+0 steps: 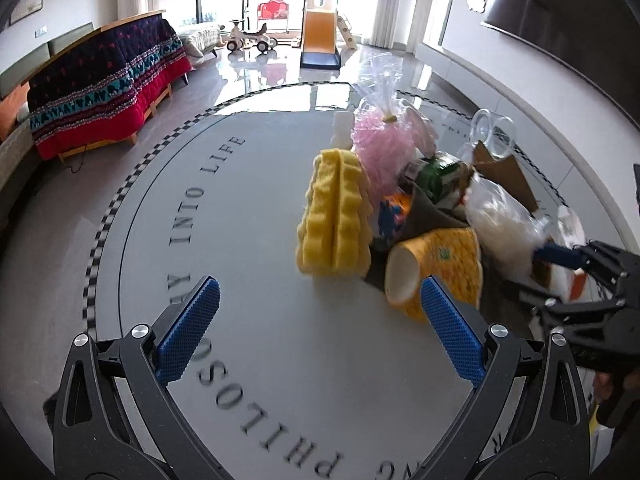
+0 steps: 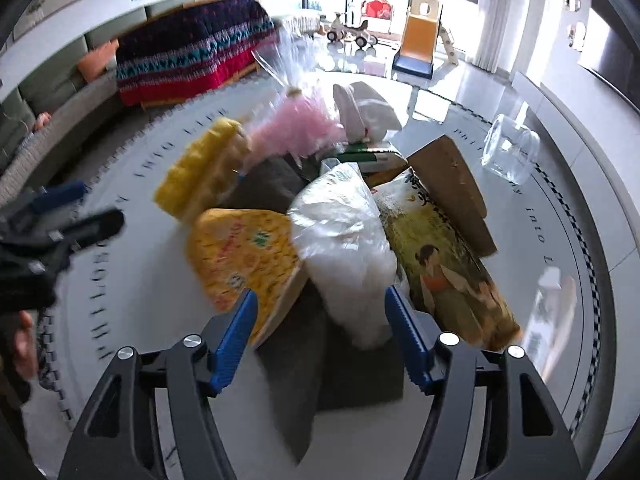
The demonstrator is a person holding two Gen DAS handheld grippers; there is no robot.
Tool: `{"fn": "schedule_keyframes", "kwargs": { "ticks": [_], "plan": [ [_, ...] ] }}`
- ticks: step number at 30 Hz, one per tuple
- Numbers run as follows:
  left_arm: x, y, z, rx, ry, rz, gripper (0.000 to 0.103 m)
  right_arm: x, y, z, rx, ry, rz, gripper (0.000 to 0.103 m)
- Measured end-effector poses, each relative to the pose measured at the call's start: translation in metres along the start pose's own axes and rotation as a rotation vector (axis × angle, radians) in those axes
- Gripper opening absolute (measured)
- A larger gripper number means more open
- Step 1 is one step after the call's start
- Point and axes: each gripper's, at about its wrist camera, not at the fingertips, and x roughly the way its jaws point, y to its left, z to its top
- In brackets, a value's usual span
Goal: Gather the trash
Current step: 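Grasp the yellow sponge with the left tool while the right tool grasps the clear plastic bag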
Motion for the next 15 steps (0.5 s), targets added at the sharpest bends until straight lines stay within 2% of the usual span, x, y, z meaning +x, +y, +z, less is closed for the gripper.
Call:
{"fn": "schedule_keyframes", "kwargs": {
  "ticks": [1, 2, 3, 8, 12, 13, 14, 15],
  "plan": [
    [0.006, -0.001, 0.006, 0.008, 0.003, 0.007, 0.097, 0.004, -0.001, 0.002, -0.003, 0.001, -0.014, 0.055],
    [0.012, -0.001, 0.013, 0.013, 0.007, 0.013, 0.097, 0.009, -0.003, 0.004, -0.004, 0.005, -0.034, 0.036],
    [0.016, -0.002, 0.017, 0.015, 0.009, 0.013, 0.097, 0.011, -0.006, 0.004, 0.000, 0.005, -0.047, 0.030],
    [0.052, -0.008, 0.041, 0.031, 0.055, 0.018, 0.097, -0.004, -0.027, 0.002, 0.082, -0.046, 0.035, 0.028],
    [0.075, -0.013, 0.047, 0.041, 0.086, 0.024, 0.096, -0.020, -0.034, 0.001, 0.112, -0.090, 0.063, 0.028],
    [0.079, -0.013, 0.046, 0.040, 0.094, 0.019, 0.085, -0.024, -0.034, 0.000, 0.114, -0.098, 0.071, 0.028],
    [0.085, -0.013, 0.045, 0.036, 0.113, 0.010, 0.060, -0.028, -0.034, 0.000, 0.114, -0.106, 0.079, 0.028],
    [0.089, -0.010, 0.043, 0.026, 0.134, 0.000, 0.053, -0.031, -0.033, -0.001, 0.112, -0.111, 0.082, 0.028]
  ]
}}
